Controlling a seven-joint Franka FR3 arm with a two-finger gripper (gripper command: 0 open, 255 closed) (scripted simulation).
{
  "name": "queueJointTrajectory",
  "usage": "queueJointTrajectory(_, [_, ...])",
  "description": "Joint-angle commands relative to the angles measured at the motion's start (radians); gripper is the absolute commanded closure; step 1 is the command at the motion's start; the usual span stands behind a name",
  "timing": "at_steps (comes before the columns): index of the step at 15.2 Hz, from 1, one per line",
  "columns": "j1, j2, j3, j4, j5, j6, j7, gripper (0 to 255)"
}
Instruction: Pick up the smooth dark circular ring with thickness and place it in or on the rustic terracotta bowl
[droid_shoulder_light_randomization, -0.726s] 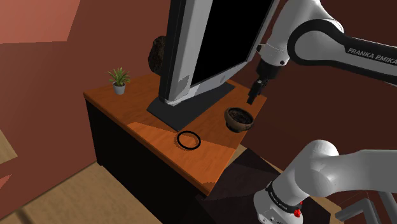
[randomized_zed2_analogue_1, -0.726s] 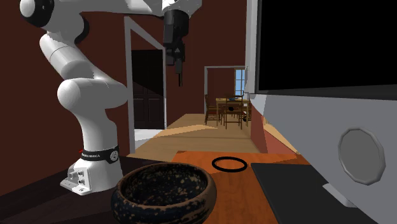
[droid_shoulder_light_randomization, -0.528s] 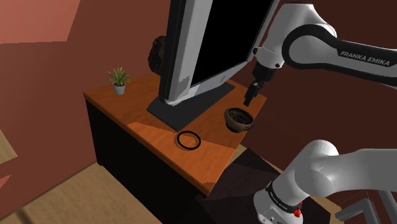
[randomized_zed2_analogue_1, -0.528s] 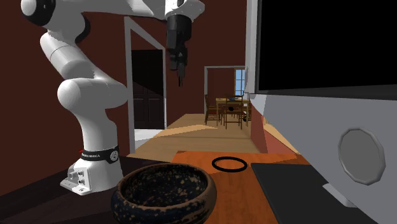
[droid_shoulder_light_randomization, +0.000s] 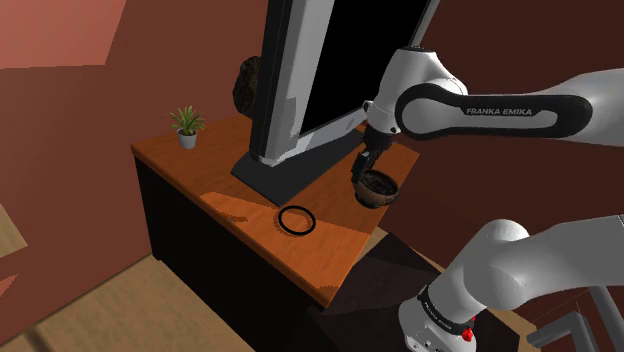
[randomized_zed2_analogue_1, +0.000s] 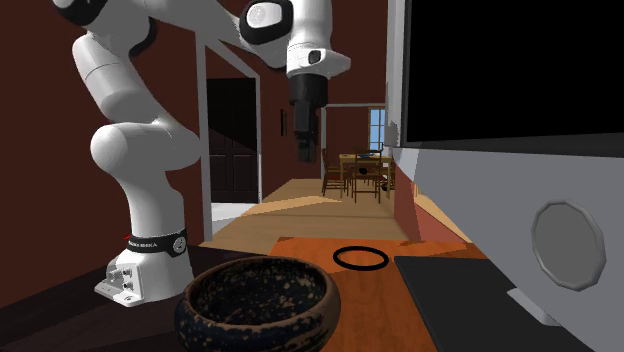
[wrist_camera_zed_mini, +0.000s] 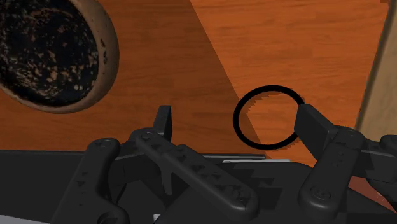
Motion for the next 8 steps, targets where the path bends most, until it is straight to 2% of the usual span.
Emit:
queueJointTrajectory(1, [0.0, 0.06, 0.0, -0.014, 0.004, 0.077, 0.003, 0])
queueJointTrajectory(8, [0.008, 0.312, 0.015, -0.009, 0.018, 0.327, 0.031, 0])
